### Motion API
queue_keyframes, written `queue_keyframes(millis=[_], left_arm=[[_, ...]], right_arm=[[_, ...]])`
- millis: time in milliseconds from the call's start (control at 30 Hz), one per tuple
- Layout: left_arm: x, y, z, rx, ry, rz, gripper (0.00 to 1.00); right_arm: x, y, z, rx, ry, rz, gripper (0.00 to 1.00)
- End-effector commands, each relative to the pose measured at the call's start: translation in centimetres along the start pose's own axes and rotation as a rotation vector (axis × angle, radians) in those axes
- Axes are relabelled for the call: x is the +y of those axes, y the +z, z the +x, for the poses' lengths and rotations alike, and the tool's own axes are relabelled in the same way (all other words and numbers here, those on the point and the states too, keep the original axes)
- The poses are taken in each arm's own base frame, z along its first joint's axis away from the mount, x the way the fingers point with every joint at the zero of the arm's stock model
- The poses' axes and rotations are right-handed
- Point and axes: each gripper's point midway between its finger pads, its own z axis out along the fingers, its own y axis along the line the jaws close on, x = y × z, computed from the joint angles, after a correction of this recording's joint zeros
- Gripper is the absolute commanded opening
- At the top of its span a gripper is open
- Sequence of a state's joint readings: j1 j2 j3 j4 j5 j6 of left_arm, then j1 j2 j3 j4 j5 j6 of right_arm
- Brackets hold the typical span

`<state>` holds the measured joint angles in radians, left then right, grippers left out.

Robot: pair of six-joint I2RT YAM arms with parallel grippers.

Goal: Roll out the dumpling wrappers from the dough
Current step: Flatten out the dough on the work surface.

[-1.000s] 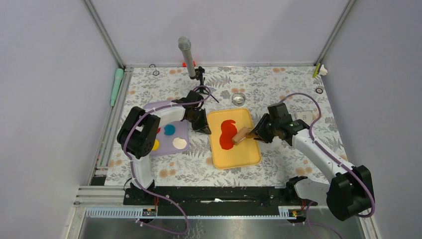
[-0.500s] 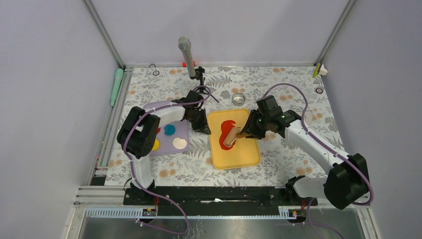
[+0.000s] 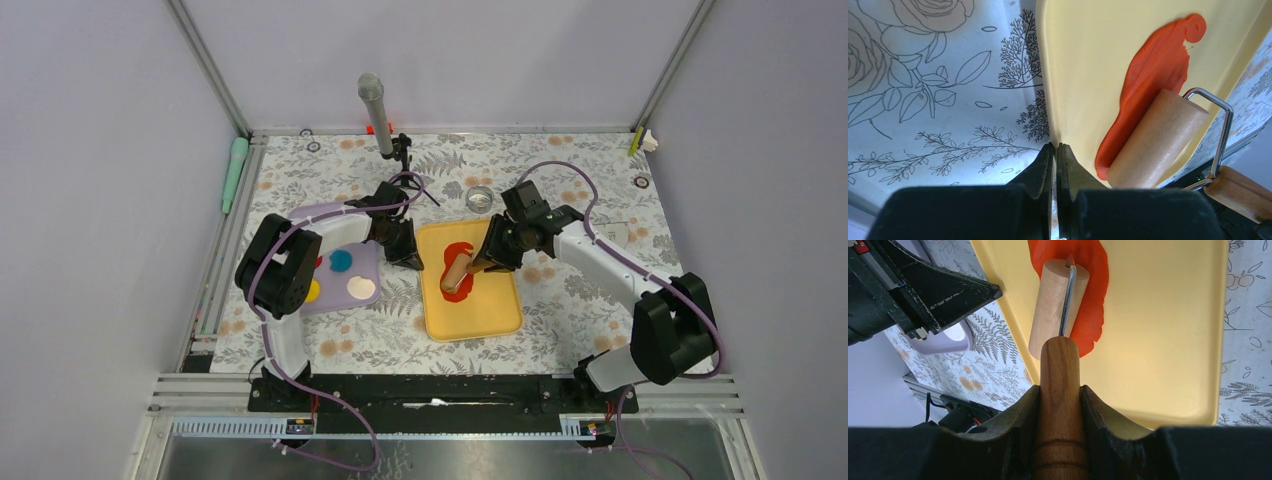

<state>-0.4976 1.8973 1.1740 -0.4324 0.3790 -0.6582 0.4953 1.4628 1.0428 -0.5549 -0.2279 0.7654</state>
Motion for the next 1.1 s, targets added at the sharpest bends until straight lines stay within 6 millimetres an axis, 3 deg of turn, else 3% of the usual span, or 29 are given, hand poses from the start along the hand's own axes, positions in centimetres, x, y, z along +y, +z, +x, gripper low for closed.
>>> queue_keyframes(millis=[0, 400, 1067], left_arm=[[-0.4, -0.9, 0.6, 0.018, 0.034, 0.013, 0.0], [-0.3, -0.9, 0.8, 0.02, 0.035, 0.013, 0.0], [-0.4, -0.9, 0.8, 0.023, 0.038, 0.018, 0.0]], right_arm=[[-2.4, 1.2, 0.3, 0.017, -0.005, 0.117, 0.0], [-2.9, 3.4, 0.1, 0.038, 0.001, 0.137, 0.0], [-1.1, 5.1, -0.3, 0.043, -0.014, 0.084, 0.0]])
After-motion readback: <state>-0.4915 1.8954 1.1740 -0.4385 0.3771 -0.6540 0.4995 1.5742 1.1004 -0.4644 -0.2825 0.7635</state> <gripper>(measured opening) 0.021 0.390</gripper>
